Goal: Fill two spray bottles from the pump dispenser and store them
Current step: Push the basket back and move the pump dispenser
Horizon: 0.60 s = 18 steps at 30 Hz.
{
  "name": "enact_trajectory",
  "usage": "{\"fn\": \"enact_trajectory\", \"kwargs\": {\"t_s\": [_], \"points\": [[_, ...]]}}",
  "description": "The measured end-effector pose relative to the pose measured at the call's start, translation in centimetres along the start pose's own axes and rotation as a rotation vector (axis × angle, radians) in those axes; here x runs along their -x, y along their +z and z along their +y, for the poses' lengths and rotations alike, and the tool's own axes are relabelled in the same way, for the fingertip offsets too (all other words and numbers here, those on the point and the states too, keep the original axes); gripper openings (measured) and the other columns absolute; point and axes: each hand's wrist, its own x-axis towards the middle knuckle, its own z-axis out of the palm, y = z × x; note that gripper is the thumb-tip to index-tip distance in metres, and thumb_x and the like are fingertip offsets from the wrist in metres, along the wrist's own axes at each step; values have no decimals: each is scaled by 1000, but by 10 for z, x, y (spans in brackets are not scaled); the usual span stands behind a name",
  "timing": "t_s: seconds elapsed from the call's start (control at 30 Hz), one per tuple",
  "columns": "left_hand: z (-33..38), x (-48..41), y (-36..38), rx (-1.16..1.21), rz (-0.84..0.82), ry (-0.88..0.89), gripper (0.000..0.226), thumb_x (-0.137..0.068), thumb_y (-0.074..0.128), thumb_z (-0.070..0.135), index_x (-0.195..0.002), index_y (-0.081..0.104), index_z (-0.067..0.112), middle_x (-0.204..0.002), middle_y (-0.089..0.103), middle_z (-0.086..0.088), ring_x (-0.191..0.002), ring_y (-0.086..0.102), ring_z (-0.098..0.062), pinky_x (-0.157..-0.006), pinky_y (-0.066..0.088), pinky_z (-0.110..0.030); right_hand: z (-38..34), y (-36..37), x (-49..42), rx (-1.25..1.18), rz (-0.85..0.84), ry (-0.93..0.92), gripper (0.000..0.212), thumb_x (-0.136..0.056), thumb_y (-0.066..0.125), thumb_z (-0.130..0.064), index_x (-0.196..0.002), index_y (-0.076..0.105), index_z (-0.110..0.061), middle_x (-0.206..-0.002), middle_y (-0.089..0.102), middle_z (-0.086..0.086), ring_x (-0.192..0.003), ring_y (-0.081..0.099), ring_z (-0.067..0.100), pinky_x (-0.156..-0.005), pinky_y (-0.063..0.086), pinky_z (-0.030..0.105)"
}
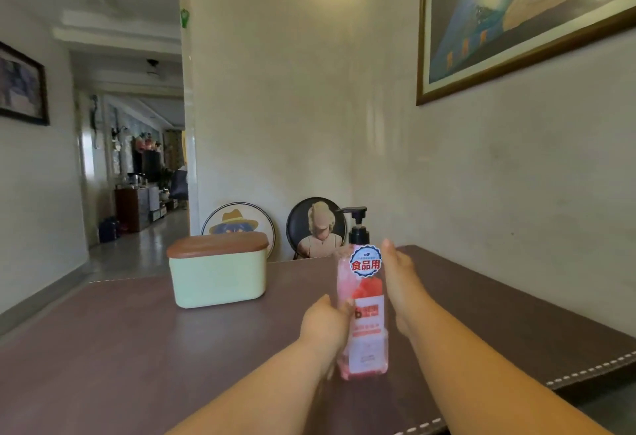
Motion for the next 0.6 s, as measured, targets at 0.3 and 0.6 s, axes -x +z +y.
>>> {"fn": "enact_trajectory", "kwargs": {"t_s": [0.3,0.6], "points": [[-22,-61,-2,468,-107,-17,62,-85,49,39,-144,30,32,-118,69,-2,-93,74,-21,-89,57,-44,23,53,-48,-62,-83,-143,34,-95,42,-47,-120,50,-24,-97,67,-2,-88,67,17,-71,55,31],[-10,-211,-70,368,-27,70,54,-84,45,44,-137,42,31,-112,73,0,-97,72,-25,-92,54,-50,12,150,-182,-149,-232,-86,39,-89,41,-59,-118,48,-34,-111,67,7,-97,68,29,-86,55,53]]}}
